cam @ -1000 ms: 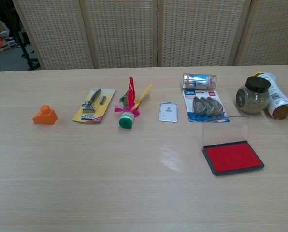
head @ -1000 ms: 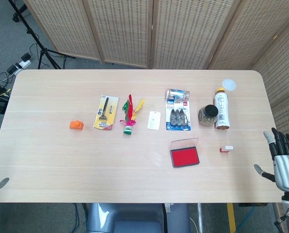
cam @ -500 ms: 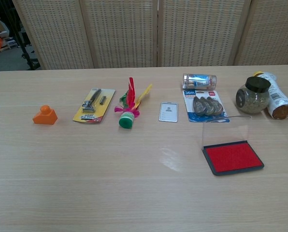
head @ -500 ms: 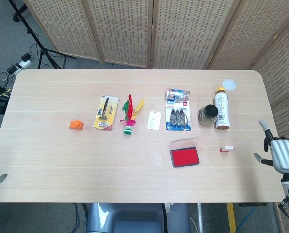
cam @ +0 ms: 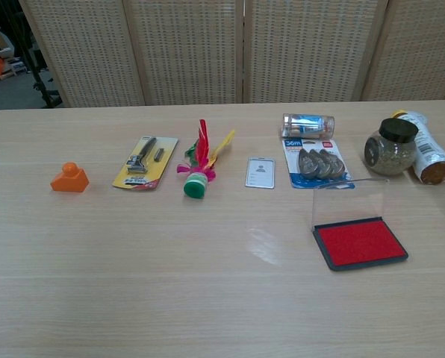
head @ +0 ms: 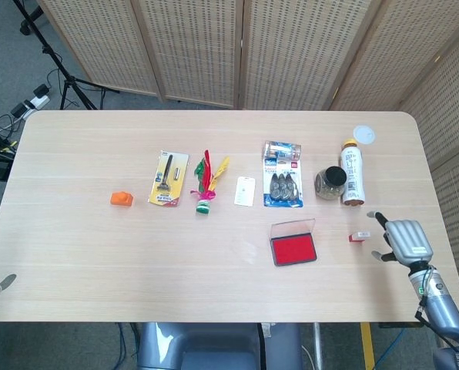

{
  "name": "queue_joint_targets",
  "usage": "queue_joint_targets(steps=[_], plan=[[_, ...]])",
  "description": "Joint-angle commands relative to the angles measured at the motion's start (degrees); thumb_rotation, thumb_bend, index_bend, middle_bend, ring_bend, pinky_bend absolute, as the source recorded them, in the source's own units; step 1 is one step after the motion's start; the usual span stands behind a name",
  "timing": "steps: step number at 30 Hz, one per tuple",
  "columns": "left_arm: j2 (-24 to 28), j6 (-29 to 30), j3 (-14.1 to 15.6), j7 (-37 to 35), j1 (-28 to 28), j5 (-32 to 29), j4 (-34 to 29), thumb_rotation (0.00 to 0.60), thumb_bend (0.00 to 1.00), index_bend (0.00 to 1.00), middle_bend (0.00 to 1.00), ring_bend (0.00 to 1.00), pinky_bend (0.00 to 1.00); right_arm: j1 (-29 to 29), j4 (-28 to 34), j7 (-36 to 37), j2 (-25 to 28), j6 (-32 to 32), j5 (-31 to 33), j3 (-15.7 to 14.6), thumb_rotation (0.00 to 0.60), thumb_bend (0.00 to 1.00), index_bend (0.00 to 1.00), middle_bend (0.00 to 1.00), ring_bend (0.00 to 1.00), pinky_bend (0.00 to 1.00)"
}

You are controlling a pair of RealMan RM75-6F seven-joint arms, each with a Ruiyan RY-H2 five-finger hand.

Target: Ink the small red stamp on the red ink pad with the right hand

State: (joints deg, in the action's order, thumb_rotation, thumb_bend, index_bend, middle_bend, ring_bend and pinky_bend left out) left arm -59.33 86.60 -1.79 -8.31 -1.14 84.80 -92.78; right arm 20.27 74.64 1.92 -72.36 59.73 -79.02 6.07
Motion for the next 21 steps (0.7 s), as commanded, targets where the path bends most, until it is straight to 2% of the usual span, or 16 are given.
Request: queue_joint_targets(steps=[1,10,21], plan=[[0.05,-0.04,-0.01,-0.11,0.0,-0.04,0.02,0.6,0.09,0.0,0.0,0.0,0.0,0.79,-0.53,-1.61,-1.4,-0.99,2.01,0.58,0.6,0.21,0.35,0.97,1.0,1.0],[0.17,-0.59,0.03,-0.06,-0.22,-0.11,0.04,0.6,0.09,0.0,0.0,0.0,0.0,1.27,-2.73,-3.76,-3.68,-2.24,6.48,1.55,0.6,0.26,0.4,0.97,1.0,1.0],[0.1,-0.61,0.09,0.2,-0.2,-0.09,-0.04,0.6,0.09,0.0,0.0,0.0,0.0,1.89,-3.82,-3.87,-5.52,-2.99,6.91,1.05,0.6,0.36,0.41,0.97,1.0,1.0]])
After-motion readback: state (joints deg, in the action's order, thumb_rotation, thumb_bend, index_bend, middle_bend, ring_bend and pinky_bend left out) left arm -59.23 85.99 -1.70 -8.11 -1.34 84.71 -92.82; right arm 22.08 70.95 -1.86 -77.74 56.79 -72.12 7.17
